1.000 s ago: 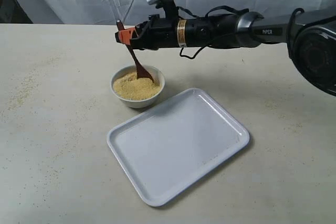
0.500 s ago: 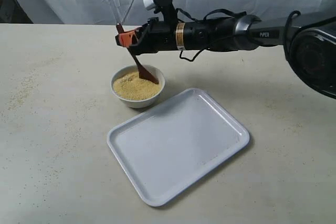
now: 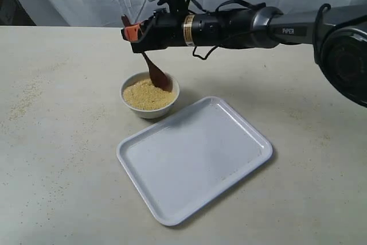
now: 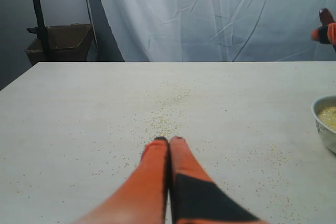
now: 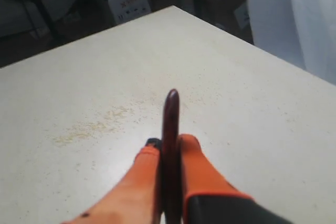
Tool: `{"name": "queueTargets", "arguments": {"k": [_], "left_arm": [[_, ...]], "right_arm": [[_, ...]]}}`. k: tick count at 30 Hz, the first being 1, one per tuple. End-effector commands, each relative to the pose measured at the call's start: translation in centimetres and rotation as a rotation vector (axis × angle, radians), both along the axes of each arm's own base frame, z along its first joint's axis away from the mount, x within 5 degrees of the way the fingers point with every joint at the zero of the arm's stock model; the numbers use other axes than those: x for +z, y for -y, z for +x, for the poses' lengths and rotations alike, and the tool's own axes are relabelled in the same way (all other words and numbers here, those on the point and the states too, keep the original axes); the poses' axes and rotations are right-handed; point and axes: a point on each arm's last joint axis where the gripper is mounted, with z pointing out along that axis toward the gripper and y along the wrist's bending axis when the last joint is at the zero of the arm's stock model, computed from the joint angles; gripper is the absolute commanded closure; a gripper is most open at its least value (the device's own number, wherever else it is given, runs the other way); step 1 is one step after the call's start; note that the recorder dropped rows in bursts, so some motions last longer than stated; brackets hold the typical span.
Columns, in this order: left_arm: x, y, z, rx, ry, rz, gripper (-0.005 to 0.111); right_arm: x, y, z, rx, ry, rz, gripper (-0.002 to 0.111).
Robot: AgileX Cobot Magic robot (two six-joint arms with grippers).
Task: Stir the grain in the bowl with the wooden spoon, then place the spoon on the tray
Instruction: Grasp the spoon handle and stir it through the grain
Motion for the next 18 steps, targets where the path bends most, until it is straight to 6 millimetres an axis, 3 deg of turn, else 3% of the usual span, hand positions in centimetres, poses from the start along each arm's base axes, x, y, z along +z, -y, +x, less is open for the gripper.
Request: {"name": "queueTargets", "arguments": {"k": [1,5,13,18], "left_arm": [[0.0,0.0,0.0,0.002,0.003,0.001,0.107],[0.0,0.0,0.0,0.002,0.003,0.001,0.107],[0.0,0.0,0.0,0.002,0.003,0.001,0.107],[0.0,0.0,0.0,0.002,0.003,0.001,0.107]], "right_arm": [[-2.6,-0.5,-0.1,-0.003,-0.051,-0.022,0.108],[-2.6,-1.4,-1.3,0.103,-0.081,0.047,0.108],[1.2,-1.0,-0.8,0.03,0.001,0.037,0.108],[0.2,-0.5,-0.1,-0.061,0.002,-0.047,0.108]]}}
